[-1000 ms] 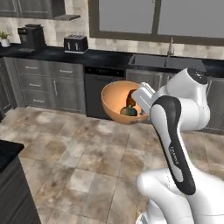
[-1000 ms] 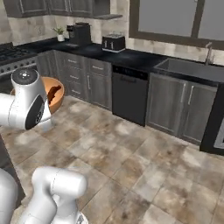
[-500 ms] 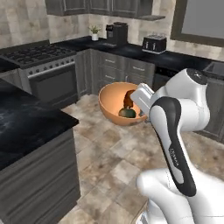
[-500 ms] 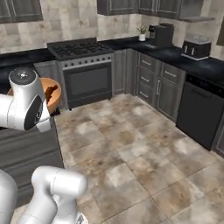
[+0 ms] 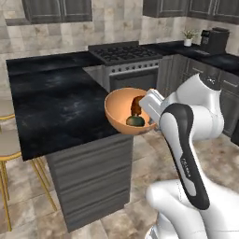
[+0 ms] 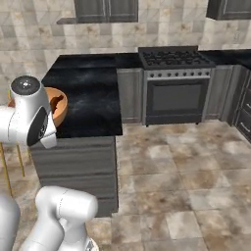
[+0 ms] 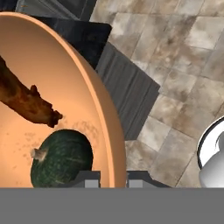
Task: The microwave is finished heating the chicken drumstick and squash. Take the bowl containing the food and place it on the dining counter.
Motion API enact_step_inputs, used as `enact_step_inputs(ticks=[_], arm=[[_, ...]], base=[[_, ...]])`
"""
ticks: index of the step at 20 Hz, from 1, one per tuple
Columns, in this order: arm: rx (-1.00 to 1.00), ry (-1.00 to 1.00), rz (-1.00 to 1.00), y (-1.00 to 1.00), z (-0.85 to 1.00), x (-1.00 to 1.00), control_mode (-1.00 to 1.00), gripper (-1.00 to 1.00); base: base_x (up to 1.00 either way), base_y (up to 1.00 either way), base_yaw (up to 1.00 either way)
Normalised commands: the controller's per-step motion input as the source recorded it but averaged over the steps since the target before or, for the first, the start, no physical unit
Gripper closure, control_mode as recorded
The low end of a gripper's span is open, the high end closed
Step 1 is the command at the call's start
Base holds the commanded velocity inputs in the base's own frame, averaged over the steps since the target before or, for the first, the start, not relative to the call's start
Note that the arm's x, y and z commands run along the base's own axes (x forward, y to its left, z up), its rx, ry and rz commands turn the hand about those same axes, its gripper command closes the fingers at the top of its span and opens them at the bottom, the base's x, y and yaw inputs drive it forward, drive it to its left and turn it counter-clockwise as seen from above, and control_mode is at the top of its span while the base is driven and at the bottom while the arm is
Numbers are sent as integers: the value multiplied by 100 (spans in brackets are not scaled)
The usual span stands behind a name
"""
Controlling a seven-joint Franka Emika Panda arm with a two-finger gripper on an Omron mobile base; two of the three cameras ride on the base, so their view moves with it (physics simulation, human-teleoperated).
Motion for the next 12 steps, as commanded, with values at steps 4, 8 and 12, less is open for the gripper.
enact_step_inputs(ticks=[4,8,12], arm=[[0,0,0,0,0,0,100,100],[0,0,0,0,0,0,100,100],[0,0,0,0,0,0,100,100]], base=[[60,10,58],[66,18,28],[73,1,1]])
